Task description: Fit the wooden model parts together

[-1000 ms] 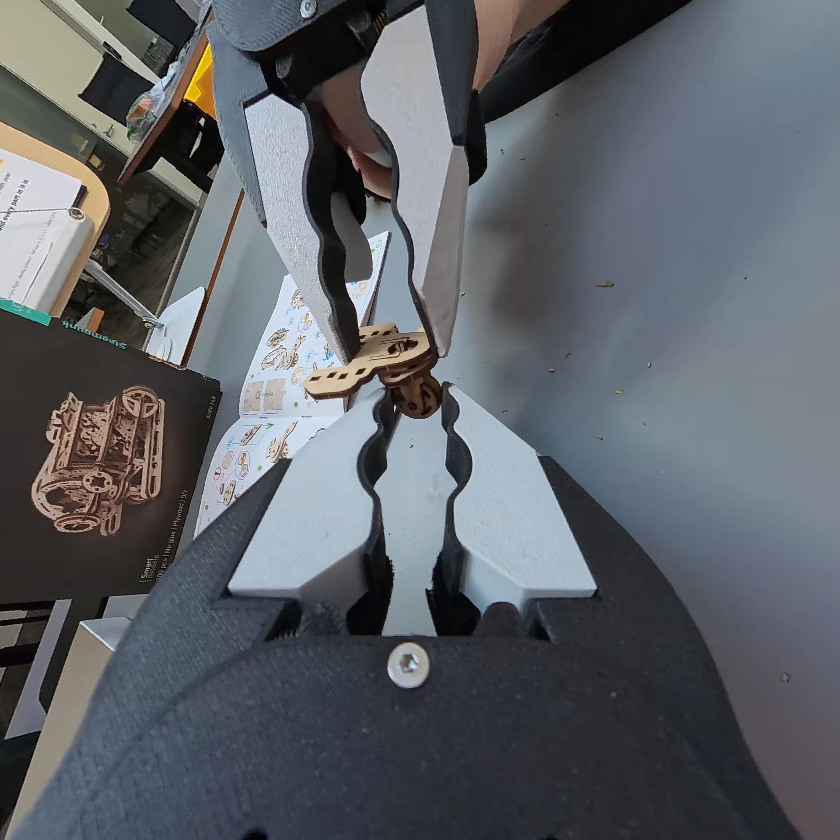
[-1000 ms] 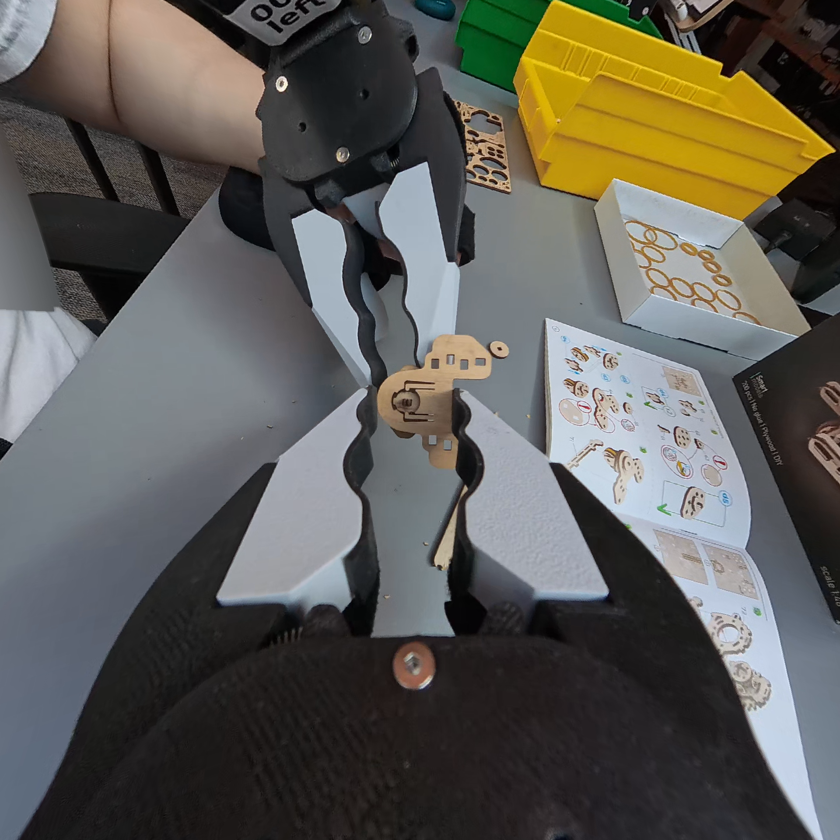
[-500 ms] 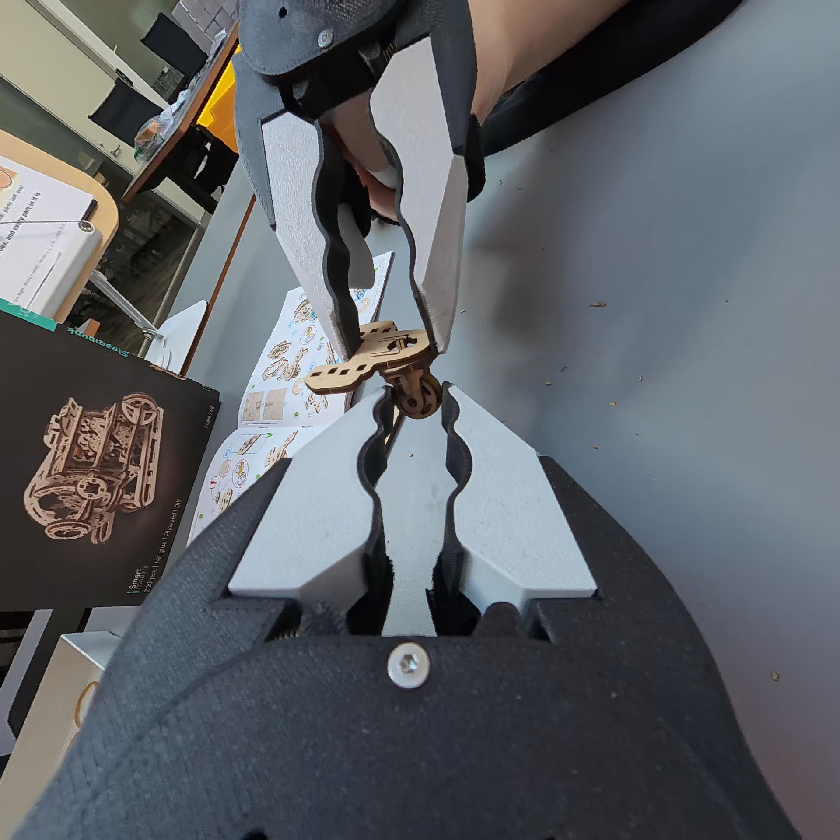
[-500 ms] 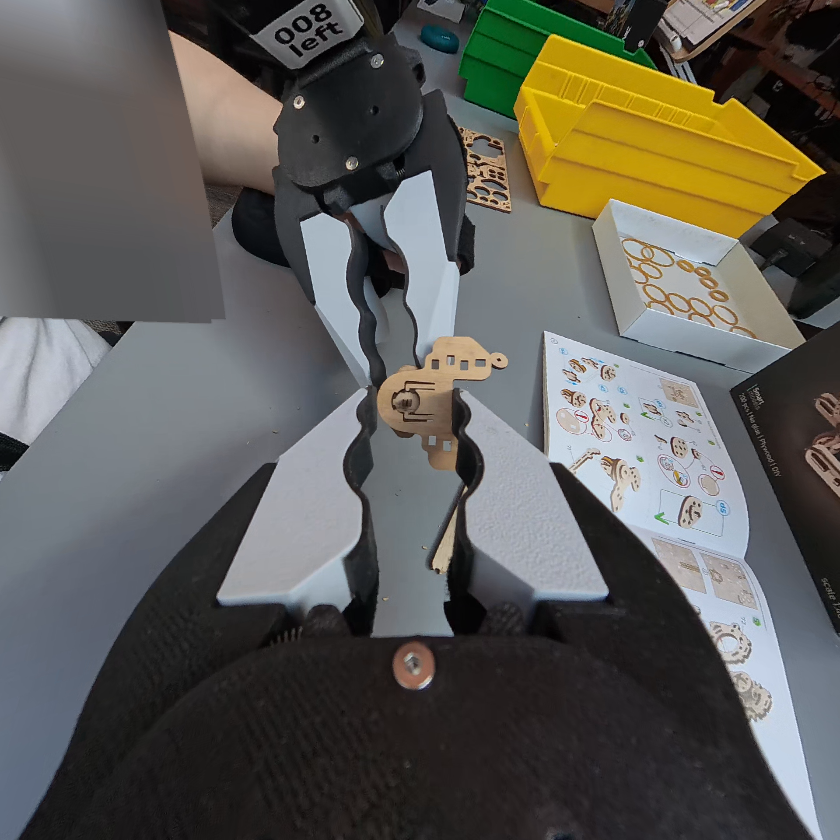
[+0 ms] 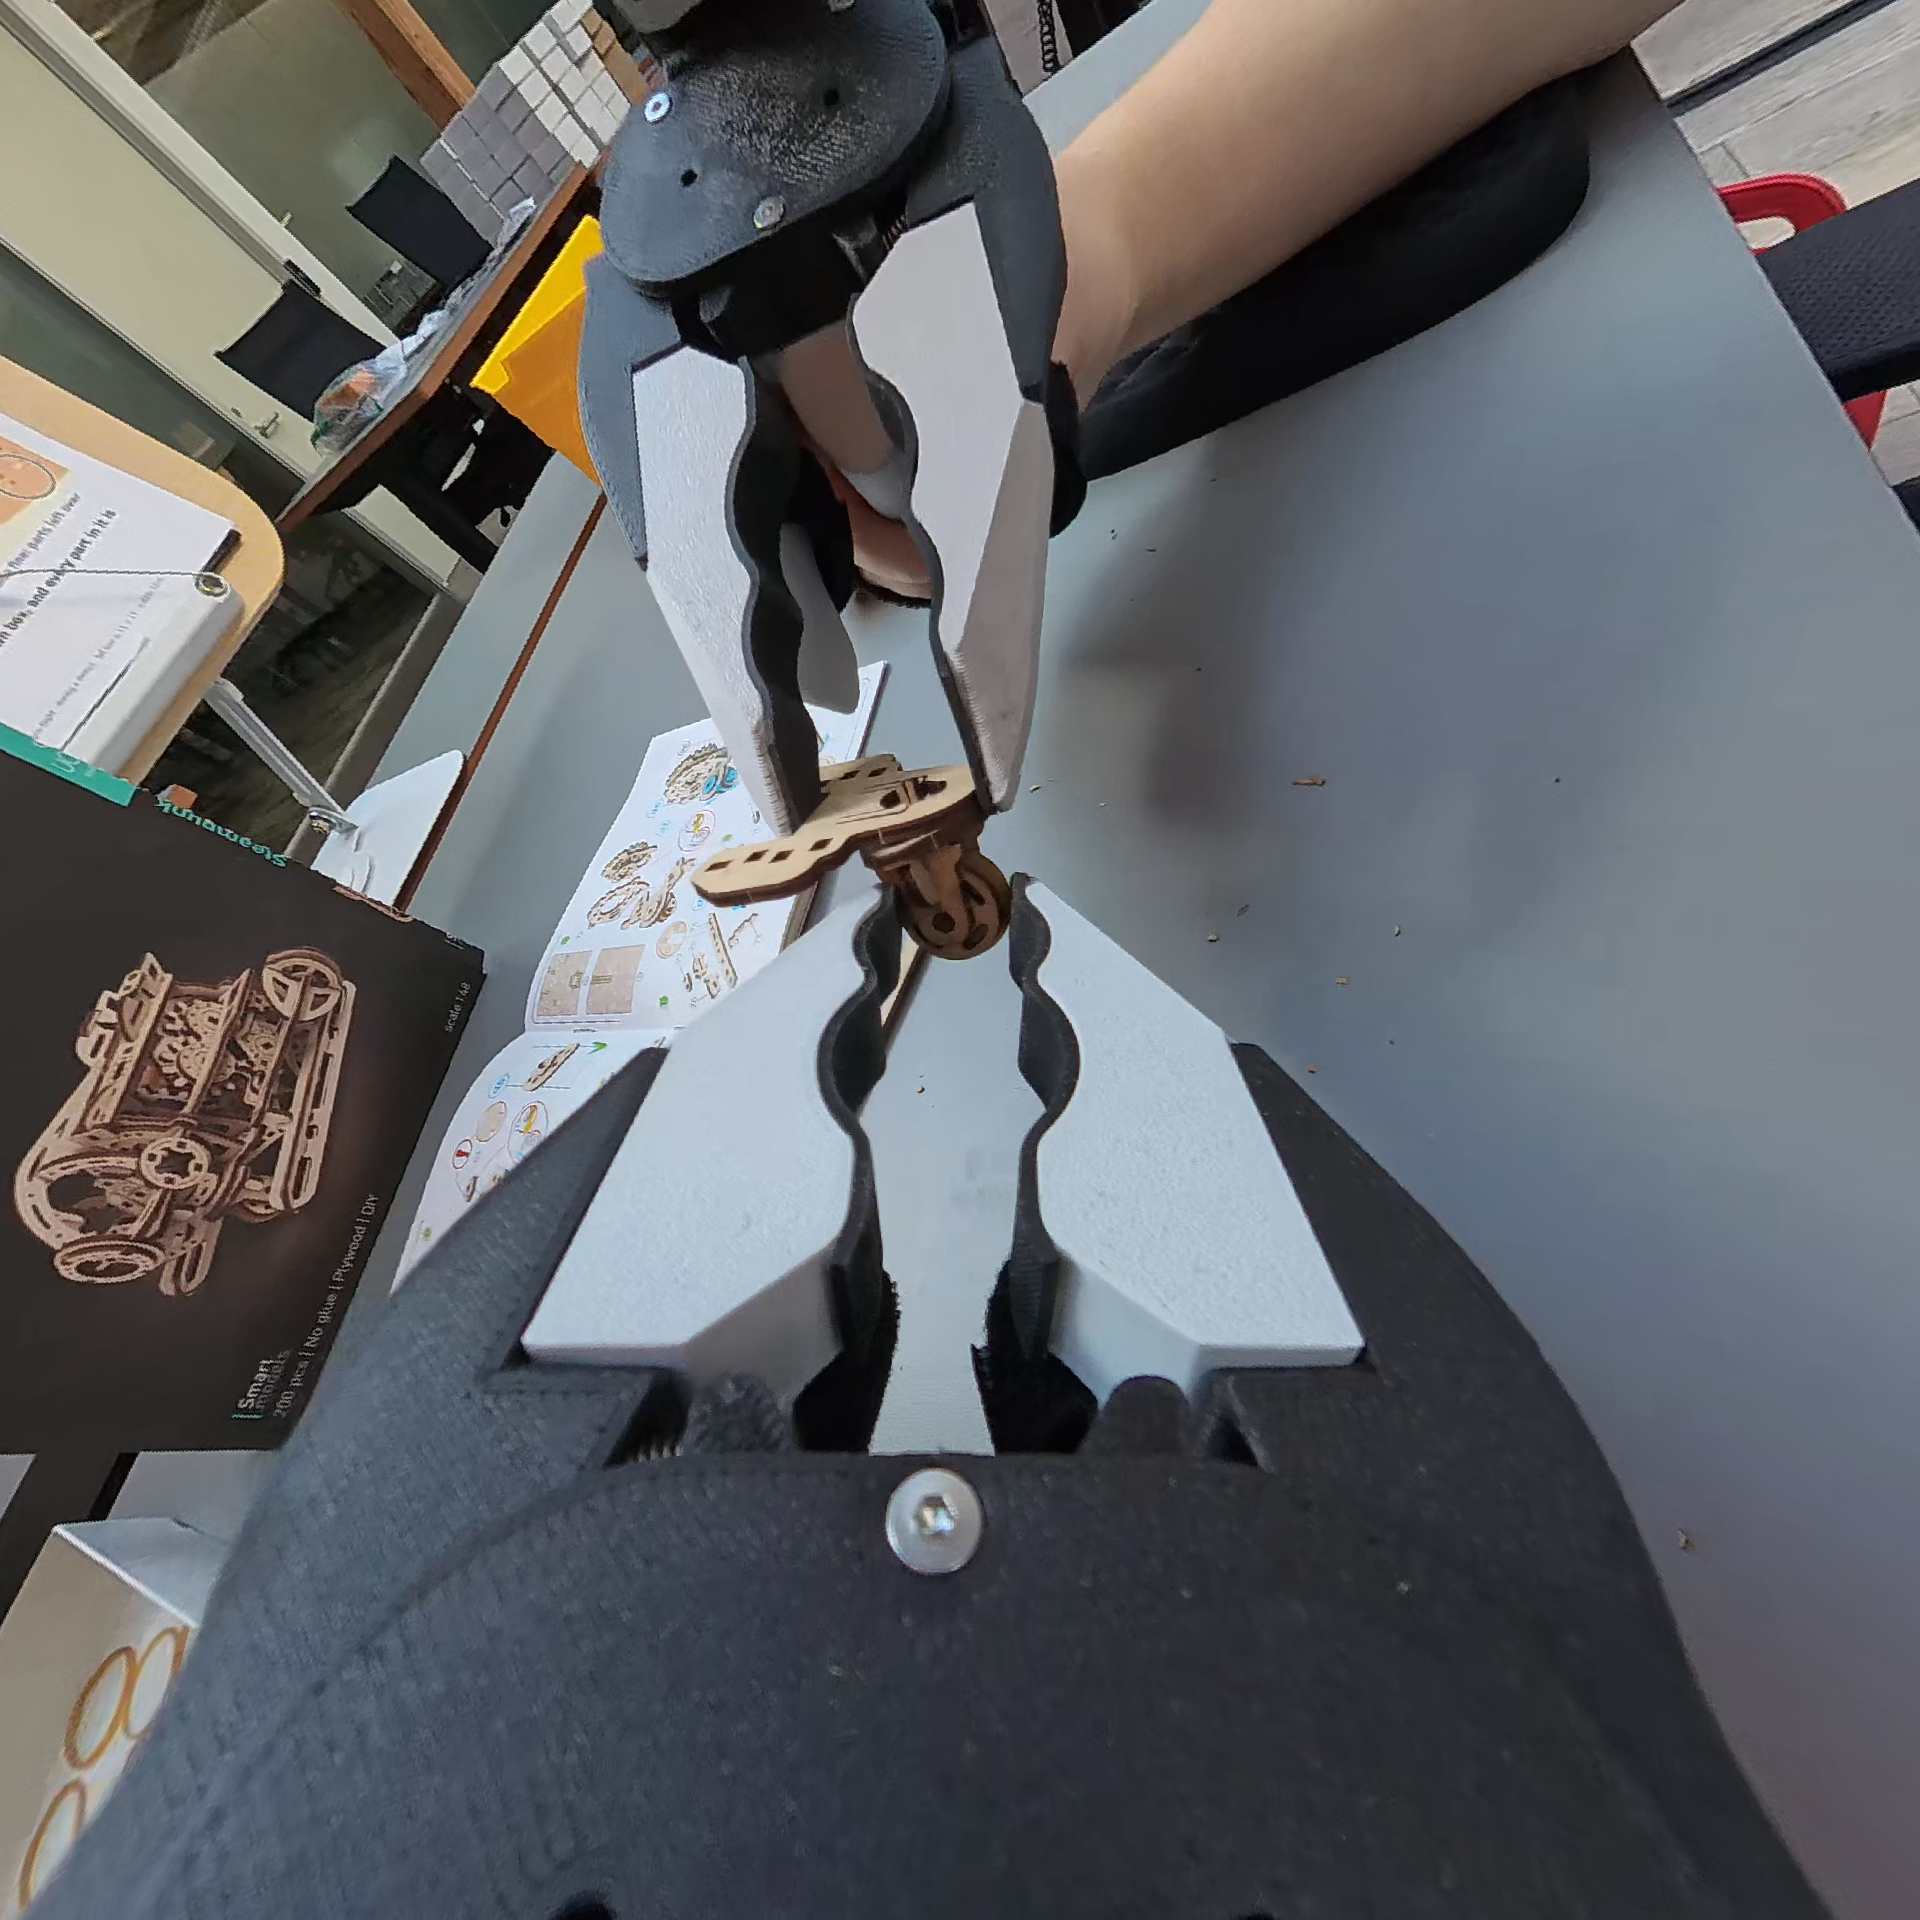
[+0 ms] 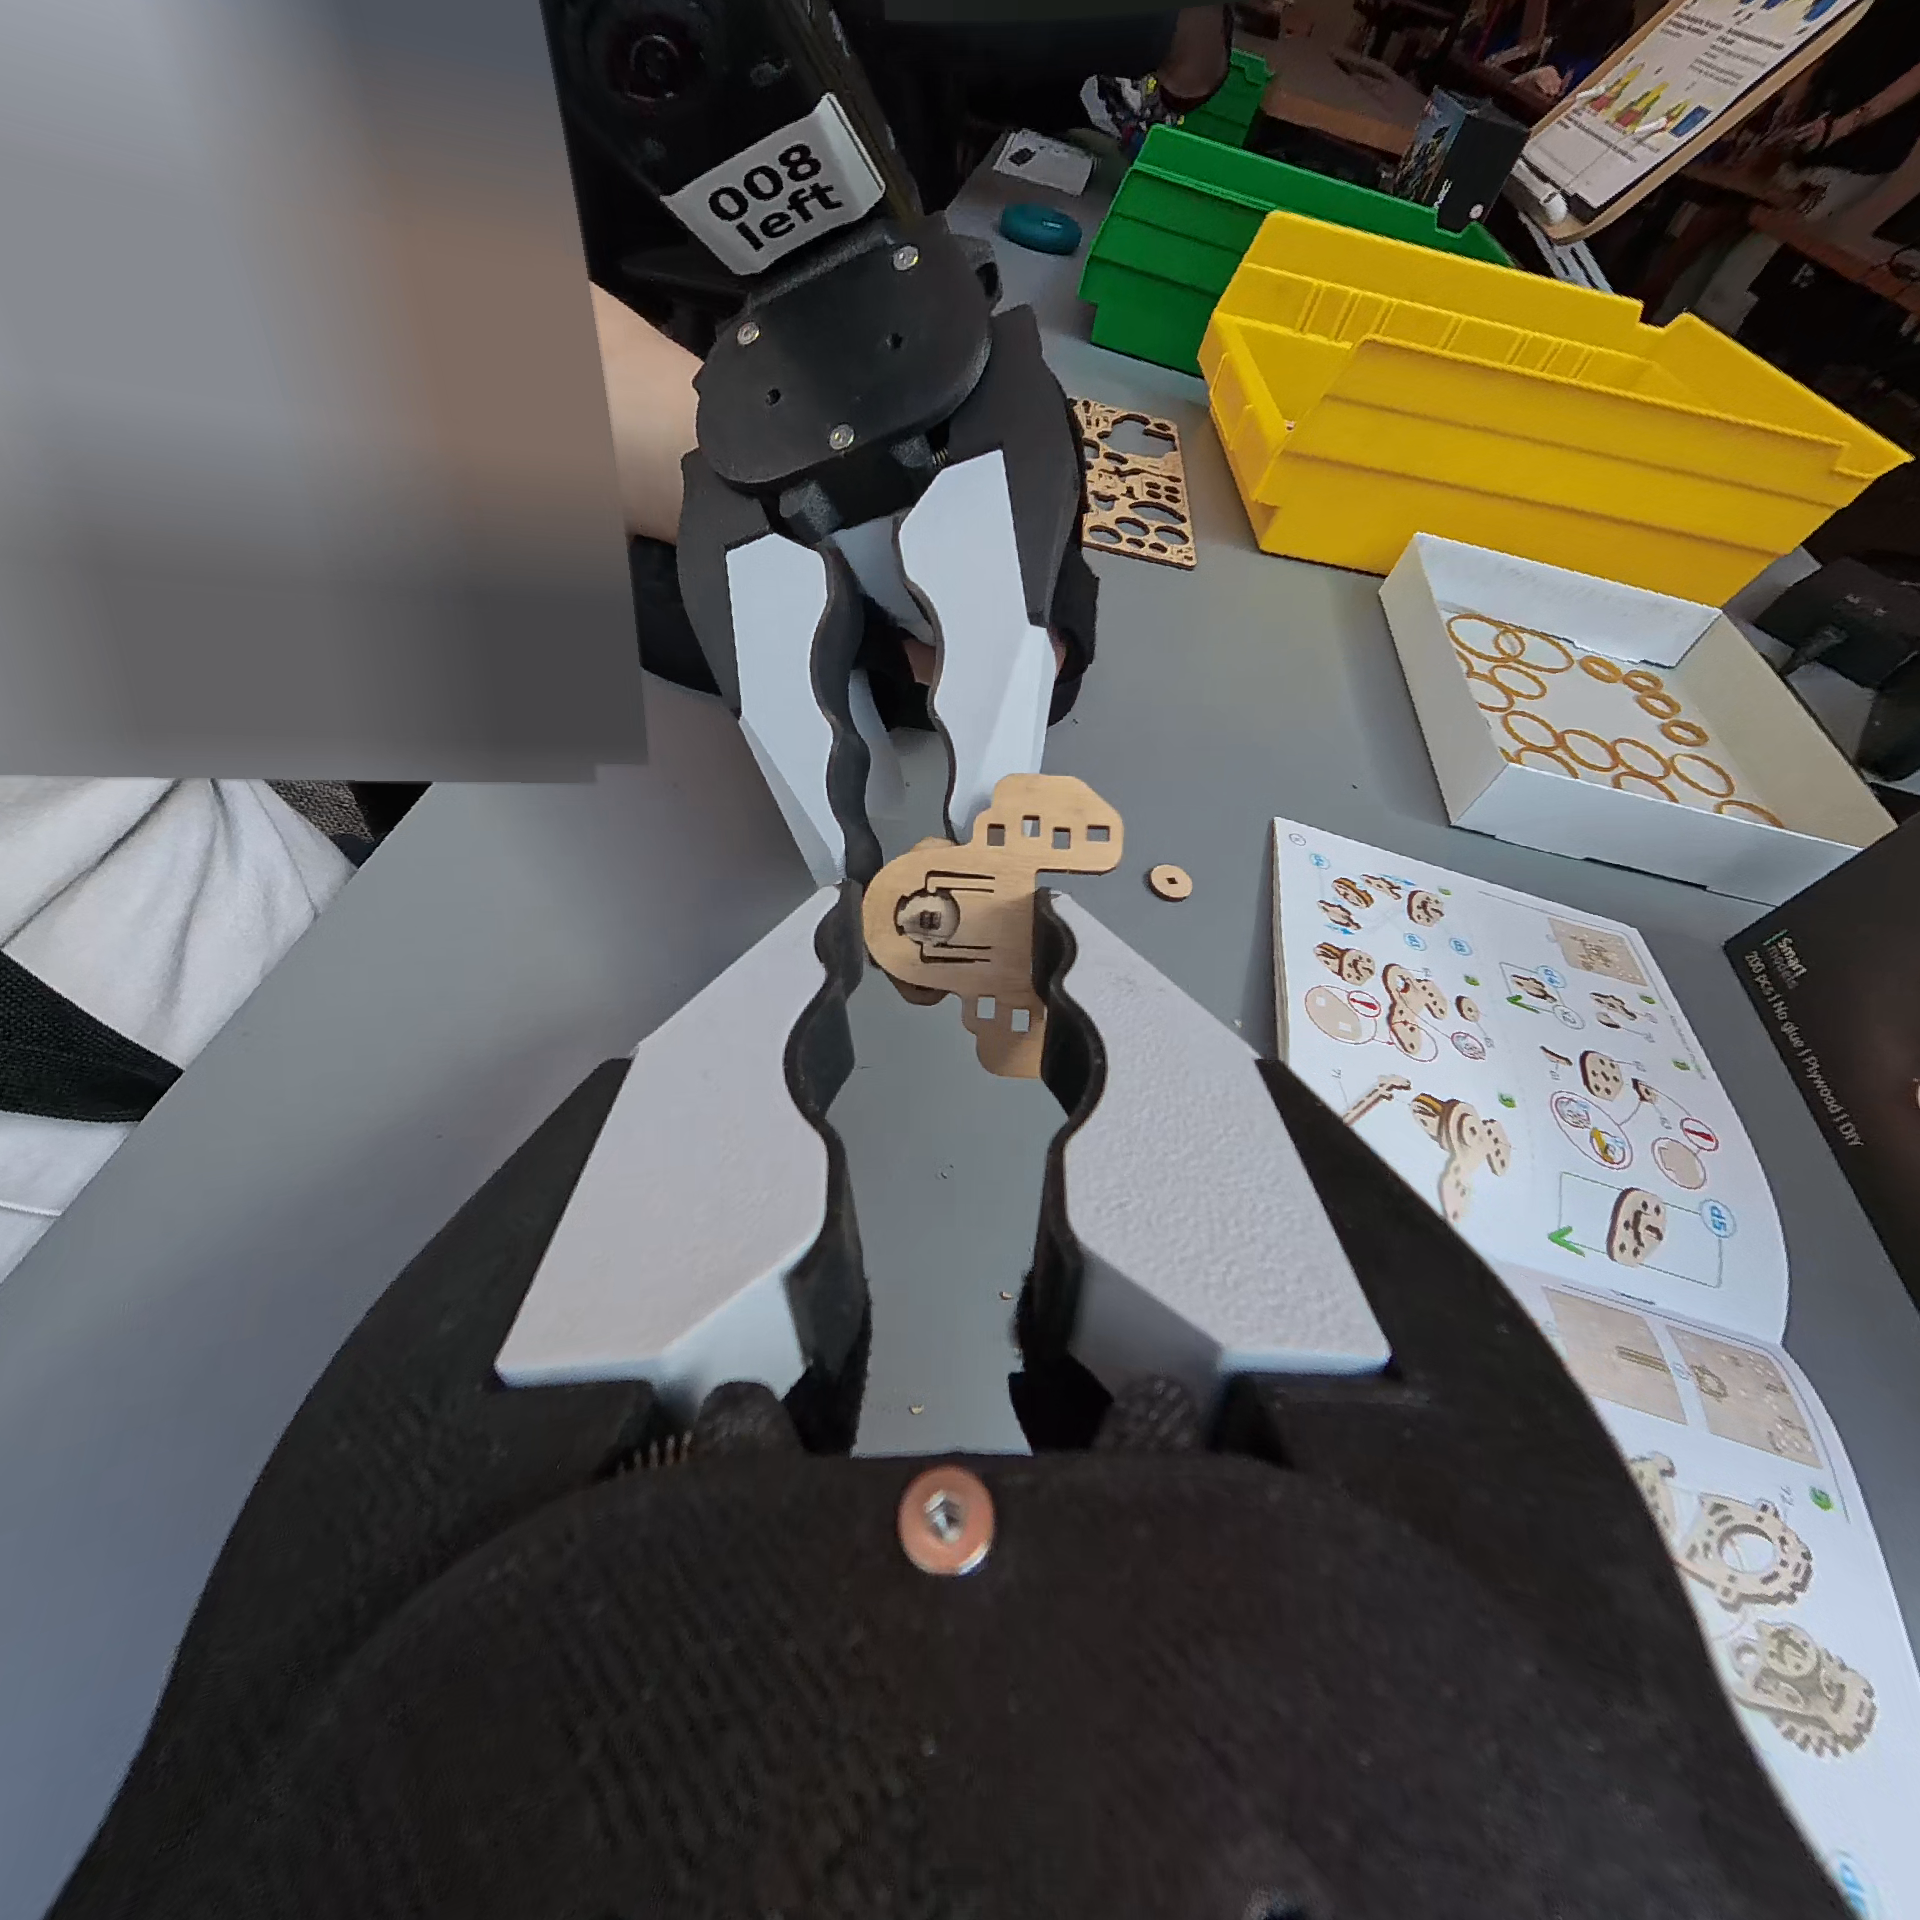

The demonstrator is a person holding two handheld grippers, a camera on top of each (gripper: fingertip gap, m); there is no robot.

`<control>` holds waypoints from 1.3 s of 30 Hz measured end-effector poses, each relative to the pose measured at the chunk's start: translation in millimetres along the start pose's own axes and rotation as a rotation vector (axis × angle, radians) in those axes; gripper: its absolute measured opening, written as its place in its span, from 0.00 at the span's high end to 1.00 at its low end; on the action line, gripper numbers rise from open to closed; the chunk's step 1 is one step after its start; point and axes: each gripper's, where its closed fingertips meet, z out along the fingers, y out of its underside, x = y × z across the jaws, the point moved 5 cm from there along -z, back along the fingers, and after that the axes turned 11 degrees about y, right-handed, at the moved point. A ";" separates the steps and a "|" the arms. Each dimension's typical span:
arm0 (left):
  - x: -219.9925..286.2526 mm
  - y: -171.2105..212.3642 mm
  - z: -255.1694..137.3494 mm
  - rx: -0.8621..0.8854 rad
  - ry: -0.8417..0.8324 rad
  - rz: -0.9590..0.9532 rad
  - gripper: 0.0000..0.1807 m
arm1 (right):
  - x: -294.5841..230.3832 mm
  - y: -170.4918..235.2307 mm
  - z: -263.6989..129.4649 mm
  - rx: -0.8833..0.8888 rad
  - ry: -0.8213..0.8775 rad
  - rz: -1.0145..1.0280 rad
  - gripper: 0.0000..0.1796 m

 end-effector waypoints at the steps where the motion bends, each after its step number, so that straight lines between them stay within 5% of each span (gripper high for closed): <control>1: 0.7 1.3 0.6 -0.005 0.013 -0.011 0.90 | -0.1 2.2 1.1 -0.001 -0.011 0.017 0.83; 17: 15.6 32.7 21.1 -0.243 0.116 -0.010 0.90 | -8.5 42.3 21.4 -0.200 -0.037 -0.050 0.82; 39: 14.4 33.8 22.5 -0.294 0.043 -0.013 0.90 | -7.4 46.8 25.7 -0.227 -0.017 -0.077 0.82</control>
